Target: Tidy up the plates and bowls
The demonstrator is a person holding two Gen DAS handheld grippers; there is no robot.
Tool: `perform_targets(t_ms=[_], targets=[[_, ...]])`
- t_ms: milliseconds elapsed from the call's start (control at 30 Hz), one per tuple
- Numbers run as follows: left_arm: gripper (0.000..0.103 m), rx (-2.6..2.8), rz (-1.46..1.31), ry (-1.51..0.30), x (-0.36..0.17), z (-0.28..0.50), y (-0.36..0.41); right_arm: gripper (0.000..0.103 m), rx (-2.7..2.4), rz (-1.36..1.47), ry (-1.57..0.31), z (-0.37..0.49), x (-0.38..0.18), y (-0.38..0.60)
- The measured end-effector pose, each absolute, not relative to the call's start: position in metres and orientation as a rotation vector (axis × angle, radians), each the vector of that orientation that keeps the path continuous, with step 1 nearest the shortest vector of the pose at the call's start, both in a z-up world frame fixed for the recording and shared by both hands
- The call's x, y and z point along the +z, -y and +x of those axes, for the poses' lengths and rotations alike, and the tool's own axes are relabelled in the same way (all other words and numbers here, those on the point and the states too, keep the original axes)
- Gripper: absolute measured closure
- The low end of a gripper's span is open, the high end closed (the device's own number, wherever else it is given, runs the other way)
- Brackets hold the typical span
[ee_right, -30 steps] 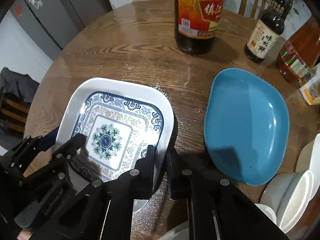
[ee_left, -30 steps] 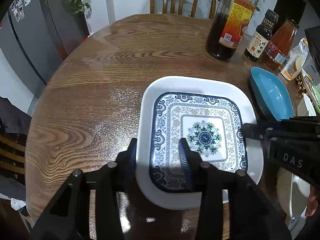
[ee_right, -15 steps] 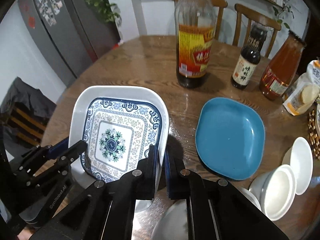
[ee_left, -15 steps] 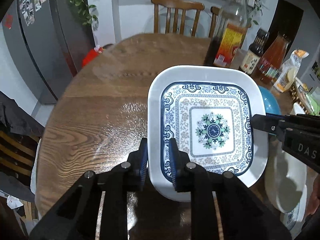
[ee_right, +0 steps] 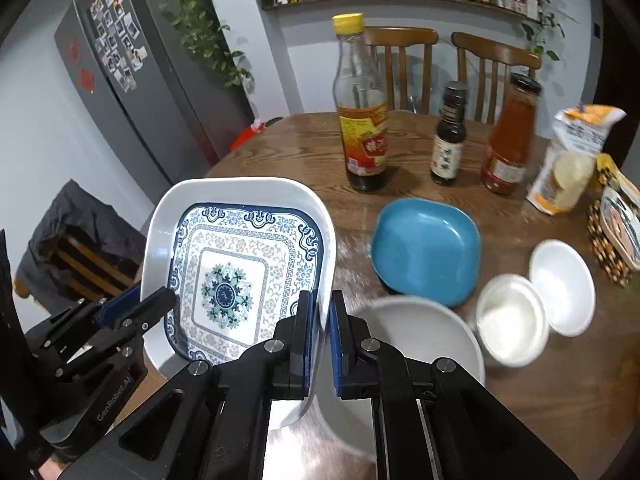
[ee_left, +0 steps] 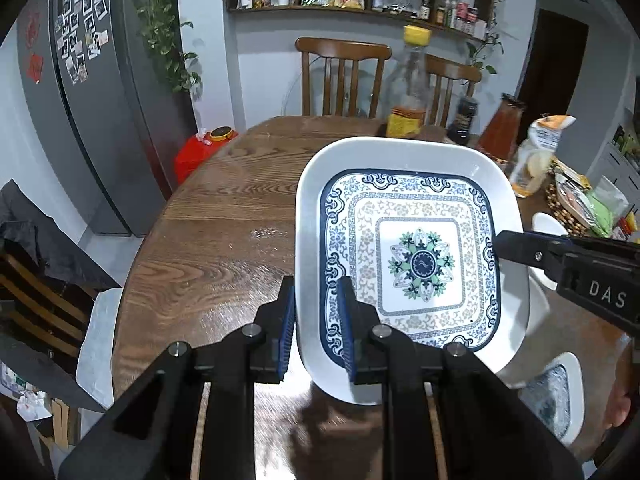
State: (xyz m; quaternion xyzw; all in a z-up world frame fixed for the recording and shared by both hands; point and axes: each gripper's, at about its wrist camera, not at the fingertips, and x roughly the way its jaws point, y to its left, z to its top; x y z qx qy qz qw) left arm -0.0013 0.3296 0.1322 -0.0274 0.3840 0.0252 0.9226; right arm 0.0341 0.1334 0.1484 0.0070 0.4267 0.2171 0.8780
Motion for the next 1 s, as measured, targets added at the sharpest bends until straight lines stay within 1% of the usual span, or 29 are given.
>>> perform_targets(t_ms=[200, 367, 700, 1000], targets=[[0.084, 0.013, -0.054, -0.776, 0.138, -0.031, -0.292, 0.093, 0.422, 0.050, -0.864, 0.005, 0.155, -0.088], [0.084, -0.032, -0.065, -0.794, 0.132, -0.051, -0.253, 0.093, 0.378, 0.046, -0.860, -0.018, 0.154, -0.051], [0.084, -0.101, -0.037, -0.831, 0.120, -0.069, -0.190, 0.093, 0.321, 0.089, -0.886, -0.051, 0.136, 0.014], [0.084, -0.136, 0.004, -0.865, 0.103, -0.084, -0.145, 0.093, 0.303, 0.128, -0.928, -0.063, 0.116, 0.054]])
